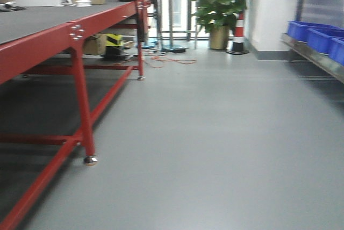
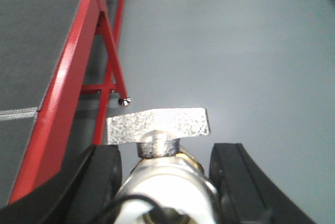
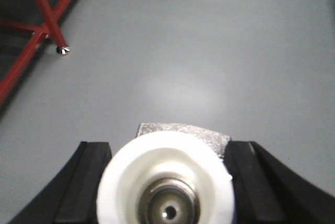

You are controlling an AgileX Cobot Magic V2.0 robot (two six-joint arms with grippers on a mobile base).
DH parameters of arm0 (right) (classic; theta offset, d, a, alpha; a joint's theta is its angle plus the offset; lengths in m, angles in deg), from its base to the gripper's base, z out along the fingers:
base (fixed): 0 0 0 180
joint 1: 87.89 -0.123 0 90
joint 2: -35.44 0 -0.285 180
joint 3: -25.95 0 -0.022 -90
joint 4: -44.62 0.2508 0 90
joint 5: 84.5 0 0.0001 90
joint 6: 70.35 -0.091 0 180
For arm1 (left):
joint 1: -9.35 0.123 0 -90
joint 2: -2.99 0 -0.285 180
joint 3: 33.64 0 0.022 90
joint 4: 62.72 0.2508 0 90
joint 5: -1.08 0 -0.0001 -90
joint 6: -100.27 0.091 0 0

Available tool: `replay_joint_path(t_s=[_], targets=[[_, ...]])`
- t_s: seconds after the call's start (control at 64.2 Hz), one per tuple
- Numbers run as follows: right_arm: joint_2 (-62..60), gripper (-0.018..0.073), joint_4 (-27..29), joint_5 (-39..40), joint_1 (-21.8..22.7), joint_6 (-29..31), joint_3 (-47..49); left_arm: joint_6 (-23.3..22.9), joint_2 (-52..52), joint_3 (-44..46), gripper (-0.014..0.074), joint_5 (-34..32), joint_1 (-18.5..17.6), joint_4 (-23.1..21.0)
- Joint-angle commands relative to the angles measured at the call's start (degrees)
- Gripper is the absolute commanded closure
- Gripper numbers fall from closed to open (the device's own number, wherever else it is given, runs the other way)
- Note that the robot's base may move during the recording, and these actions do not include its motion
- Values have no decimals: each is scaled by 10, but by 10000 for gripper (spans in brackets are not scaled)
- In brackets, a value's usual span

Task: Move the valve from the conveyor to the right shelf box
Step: 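Drive the base away from the conveyor holding both valves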

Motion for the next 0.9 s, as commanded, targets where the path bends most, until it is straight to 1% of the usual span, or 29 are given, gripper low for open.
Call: replay_joint_path(t_s=[0.0, 0.888], targets=[[-7, 713, 0, 37, 0, 4, 11, -5, -6, 6, 708, -33, -2, -6], [-7, 713, 0, 37, 0, 4, 11, -5, -9, 6, 708, -32, -2, -6]])
